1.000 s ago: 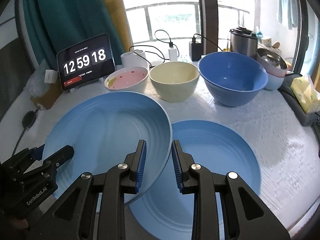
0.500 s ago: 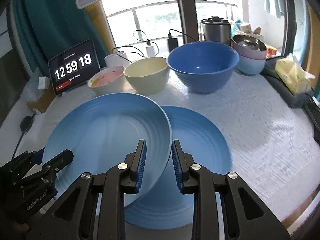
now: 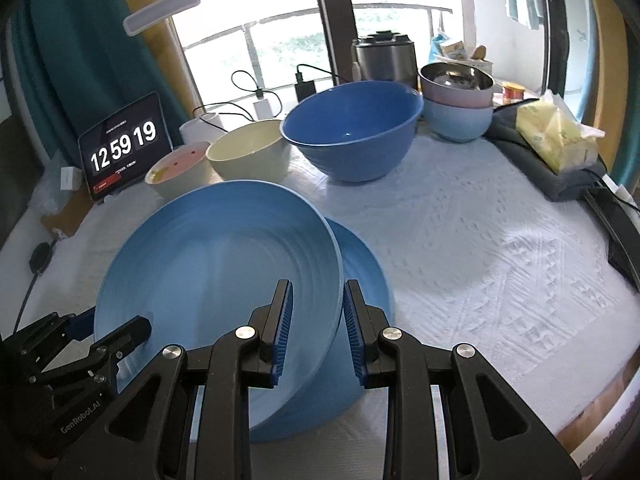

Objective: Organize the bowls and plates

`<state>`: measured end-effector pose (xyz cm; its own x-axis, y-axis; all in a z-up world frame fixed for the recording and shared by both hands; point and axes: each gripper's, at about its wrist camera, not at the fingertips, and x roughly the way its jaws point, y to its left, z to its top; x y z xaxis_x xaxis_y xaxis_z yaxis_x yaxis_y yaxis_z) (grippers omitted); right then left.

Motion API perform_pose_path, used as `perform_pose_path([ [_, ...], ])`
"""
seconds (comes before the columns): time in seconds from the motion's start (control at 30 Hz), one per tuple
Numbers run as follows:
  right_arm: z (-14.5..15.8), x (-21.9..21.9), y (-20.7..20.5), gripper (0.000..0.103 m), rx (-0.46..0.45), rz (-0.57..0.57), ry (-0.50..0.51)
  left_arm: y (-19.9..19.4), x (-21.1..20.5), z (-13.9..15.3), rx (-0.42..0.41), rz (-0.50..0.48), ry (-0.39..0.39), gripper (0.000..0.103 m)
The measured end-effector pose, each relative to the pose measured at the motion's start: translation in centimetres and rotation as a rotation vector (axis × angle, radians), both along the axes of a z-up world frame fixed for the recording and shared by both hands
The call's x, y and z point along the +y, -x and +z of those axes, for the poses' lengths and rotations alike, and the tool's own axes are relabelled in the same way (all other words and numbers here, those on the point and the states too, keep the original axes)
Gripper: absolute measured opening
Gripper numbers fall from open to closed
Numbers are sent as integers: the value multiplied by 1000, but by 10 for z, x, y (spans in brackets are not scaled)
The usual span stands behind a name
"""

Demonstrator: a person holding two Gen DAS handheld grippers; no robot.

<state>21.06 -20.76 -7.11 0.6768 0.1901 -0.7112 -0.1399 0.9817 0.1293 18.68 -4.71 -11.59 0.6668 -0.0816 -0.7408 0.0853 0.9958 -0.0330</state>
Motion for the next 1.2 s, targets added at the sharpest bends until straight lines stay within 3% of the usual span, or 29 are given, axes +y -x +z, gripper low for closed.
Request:
perform_pose_path([
  [0.57, -10, -27, -5, 28, 33, -44, -44, -14, -19, -10, 55, -18, -28, 47],
  [0.87, -6, -34, -9, 28, 11, -56, -51, -15, -14, -6, 42, 5, -17, 47],
  [1.2, -20, -39, -13, 28, 47, -75, -55, -21, -10, -10, 51, 33, -6, 48],
])
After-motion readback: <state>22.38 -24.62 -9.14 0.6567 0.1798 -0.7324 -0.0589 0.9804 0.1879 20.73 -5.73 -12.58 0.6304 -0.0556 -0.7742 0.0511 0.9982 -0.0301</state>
